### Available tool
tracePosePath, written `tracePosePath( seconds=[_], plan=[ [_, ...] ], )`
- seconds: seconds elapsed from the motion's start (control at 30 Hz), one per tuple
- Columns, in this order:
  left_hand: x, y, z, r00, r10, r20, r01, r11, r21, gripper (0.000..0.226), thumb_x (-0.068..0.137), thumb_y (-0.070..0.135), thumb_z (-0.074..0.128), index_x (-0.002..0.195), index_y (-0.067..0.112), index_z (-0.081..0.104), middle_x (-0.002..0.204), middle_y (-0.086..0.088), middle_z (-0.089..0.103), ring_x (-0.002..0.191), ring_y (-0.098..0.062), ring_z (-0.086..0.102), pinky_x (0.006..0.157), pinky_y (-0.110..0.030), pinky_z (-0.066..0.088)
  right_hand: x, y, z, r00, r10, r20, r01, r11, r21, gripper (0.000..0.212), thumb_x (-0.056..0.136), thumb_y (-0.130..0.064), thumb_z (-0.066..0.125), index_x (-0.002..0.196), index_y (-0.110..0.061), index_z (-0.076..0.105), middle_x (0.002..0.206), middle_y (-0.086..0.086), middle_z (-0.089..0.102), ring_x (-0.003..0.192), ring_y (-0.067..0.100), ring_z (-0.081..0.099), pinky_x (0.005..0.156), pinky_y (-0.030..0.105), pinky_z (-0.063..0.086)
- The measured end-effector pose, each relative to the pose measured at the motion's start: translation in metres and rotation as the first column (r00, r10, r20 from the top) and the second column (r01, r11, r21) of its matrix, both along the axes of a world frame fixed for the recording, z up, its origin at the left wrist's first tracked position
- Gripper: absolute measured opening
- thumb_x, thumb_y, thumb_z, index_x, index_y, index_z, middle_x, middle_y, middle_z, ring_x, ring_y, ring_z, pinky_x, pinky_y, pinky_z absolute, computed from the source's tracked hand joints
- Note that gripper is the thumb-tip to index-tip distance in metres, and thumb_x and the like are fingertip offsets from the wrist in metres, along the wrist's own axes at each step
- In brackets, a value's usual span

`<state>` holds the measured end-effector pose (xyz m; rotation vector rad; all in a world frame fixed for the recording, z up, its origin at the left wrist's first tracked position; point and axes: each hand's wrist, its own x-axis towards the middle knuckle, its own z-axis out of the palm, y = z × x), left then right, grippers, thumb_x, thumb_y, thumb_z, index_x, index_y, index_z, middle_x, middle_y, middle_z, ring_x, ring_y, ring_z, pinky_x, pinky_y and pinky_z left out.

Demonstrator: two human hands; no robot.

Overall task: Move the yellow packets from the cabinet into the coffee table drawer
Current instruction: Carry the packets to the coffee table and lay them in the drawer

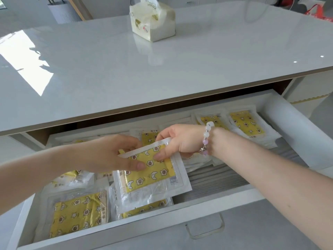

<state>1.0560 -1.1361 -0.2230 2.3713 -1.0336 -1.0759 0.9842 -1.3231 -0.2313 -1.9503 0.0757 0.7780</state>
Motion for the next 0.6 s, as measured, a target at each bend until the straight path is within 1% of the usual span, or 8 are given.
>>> tracePosePath(
  seconds=[0.1, 0.2, 0.27, 0.3, 0.4, 0.47, 0.53, 0.6],
  plan=[
    [-0.004, -0.006, -0.005, 0.999, 0.043, -0.005, -0.043, 0.998, -0.051, 0.026, 0.071, 0.047, 0.064, 0.09, 0.029, 0.068, 0.086, 0.019, 0.071, 0.076, 0.001, 0.066, 0.072, -0.013, 0.051, 0.002, -0.003, -0.006, 1.0, -0.002, 0.031, 0.003, 0.999, -0.035, 0.015, 0.079, -0.026, 0.075, 0.085, -0.023, 0.062, 0.085, 0.004, 0.065, 0.066, 0.026, 0.035, 0.049, 0.028, 0.019],
    [-0.003, -0.009, -0.009, 0.999, 0.015, 0.029, -0.015, 1.0, 0.009, 0.006, 0.08, 0.037, 0.069, 0.081, 0.031, 0.067, 0.075, 0.016, 0.069, 0.064, 0.004, 0.06, 0.061, -0.009, 0.046, 0.003, -0.007, -0.004, 1.0, -0.011, 0.026, 0.013, 0.998, -0.058, 0.016, 0.081, -0.028, 0.073, 0.088, -0.022, 0.061, 0.068, -0.001, 0.059, 0.046, 0.011, 0.032, 0.046, 0.023, 0.024],
    [-0.002, -0.009, -0.015, 0.998, -0.023, 0.058, 0.019, 0.998, 0.067, 0.012, 0.08, 0.039, 0.069, 0.073, 0.032, 0.064, 0.068, 0.014, 0.065, 0.061, 0.002, 0.056, 0.06, -0.012, 0.044, 0.001, -0.015, 0.001, 0.995, -0.074, 0.065, 0.08, 0.992, -0.095, 0.012, 0.083, -0.03, 0.07, 0.089, -0.024, 0.061, 0.058, -0.014, 0.061, 0.042, 0.004, 0.037, 0.044, 0.016, 0.031],
    [-0.002, -0.009, -0.017, 0.996, -0.04, 0.074, 0.032, 0.994, 0.101, 0.017, 0.08, 0.041, 0.07, 0.068, 0.032, 0.062, 0.064, 0.015, 0.061, 0.058, 0.002, 0.053, 0.059, -0.013, 0.042, 0.003, -0.023, 0.002, 0.991, -0.109, 0.074, 0.117, 0.987, -0.111, 0.01, 0.084, -0.03, 0.068, 0.089, -0.025, 0.061, 0.065, -0.015, 0.066, 0.044, 0.002, 0.041, 0.044, 0.014, 0.034],
    [-0.005, -0.005, -0.025, 0.99, -0.084, 0.111, 0.062, 0.98, 0.189, 0.025, 0.079, 0.043, 0.071, 0.063, 0.029, 0.059, 0.063, 0.014, 0.057, 0.057, 0.001, 0.049, 0.06, -0.013, 0.04, 0.007, -0.053, 0.005, 0.959, -0.223, 0.176, 0.271, 0.902, -0.337, 0.009, 0.086, -0.025, 0.067, 0.094, -0.02, 0.065, 0.082, -0.004, 0.067, 0.059, 0.008, 0.055, 0.048, 0.018, 0.043],
    [-0.008, -0.002, -0.031, 0.98, -0.109, 0.163, 0.069, 0.97, 0.234, 0.025, 0.077, 0.046, 0.072, 0.064, 0.029, 0.06, 0.074, 0.011, 0.06, 0.067, -0.002, 0.053, 0.07, -0.016, 0.042, 0.009, -0.076, 0.004, 0.954, -0.217, 0.207, 0.297, 0.782, -0.547, 0.022, 0.084, -0.022, 0.067, 0.104, -0.011, 0.067, 0.094, 0.006, 0.067, 0.076, 0.018, 0.062, 0.064, 0.027, 0.054],
    [-0.013, 0.0, -0.035, 0.967, -0.094, 0.236, 0.026, 0.961, 0.274, 0.024, 0.075, 0.05, 0.071, 0.071, 0.028, 0.065, 0.093, 0.006, 0.065, 0.082, -0.007, 0.056, 0.078, -0.02, 0.044, 0.008, -0.093, 0.003, 0.969, -0.189, 0.157, 0.244, 0.656, -0.714, 0.037, 0.082, -0.024, 0.068, 0.115, -0.008, 0.064, 0.11, 0.01, 0.066, 0.094, 0.025, 0.065, 0.084, 0.034, 0.056],
    [-0.015, 0.0, -0.038, 0.954, -0.057, 0.294, -0.036, 0.953, 0.3, 0.035, 0.073, 0.053, 0.072, 0.087, 0.02, 0.071, 0.104, 0.001, 0.065, 0.086, -0.012, 0.057, 0.077, -0.022, 0.046, 0.001, -0.098, 0.004, 0.977, -0.2, 0.069, 0.18, 0.617, -0.766, 0.055, 0.081, -0.03, 0.071, 0.129, -0.008, 0.055, 0.123, 0.012, 0.06, 0.105, 0.027, 0.061, 0.09, 0.035, 0.053]
  ],
)
